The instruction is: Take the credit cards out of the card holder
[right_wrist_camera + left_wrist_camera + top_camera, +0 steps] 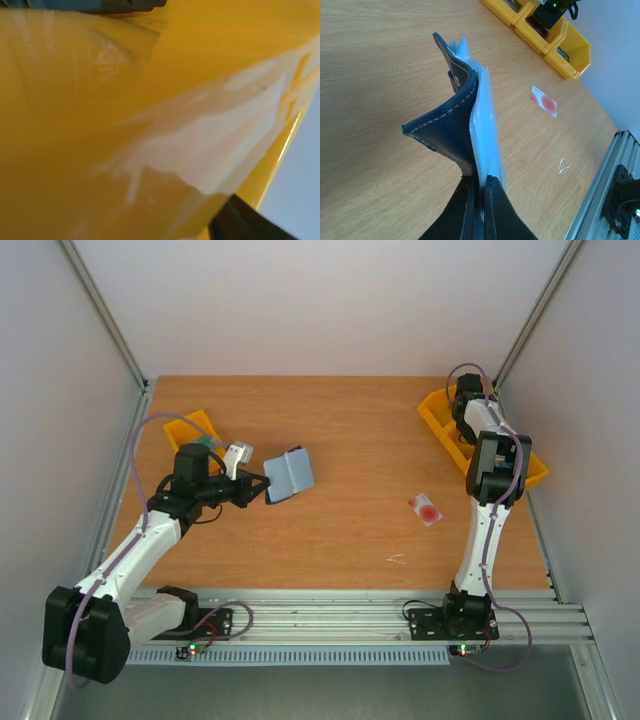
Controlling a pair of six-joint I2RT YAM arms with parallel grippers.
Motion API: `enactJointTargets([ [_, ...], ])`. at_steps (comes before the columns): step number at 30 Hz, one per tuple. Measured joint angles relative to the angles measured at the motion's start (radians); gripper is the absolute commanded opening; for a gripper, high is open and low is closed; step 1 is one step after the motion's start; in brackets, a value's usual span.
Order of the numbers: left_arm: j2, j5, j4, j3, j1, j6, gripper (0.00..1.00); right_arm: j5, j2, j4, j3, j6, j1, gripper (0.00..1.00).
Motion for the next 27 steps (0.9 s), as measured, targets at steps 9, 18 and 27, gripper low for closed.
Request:
enactJointTargets([
  [9, 0.0, 0.0, 0.0, 0.0, 0.0, 0.0, 0.0, -0.007, -0.022, 0.0, -0.002, 0.015, 0.0, 0.98],
  [18, -0.01, 0.001, 0.017, -0.013, 0.0, 0.002, 0.0, -0.069, -0.205, -0.024, -0.004, 0.073, 0.0, 0.99],
  [27, 0.066, 0.089, 0.104, -0.048, -0.003, -0.002, 0.0, -0.248, -0.589, -0.046, -0.116, 0.233, 0.057, 0.98],
])
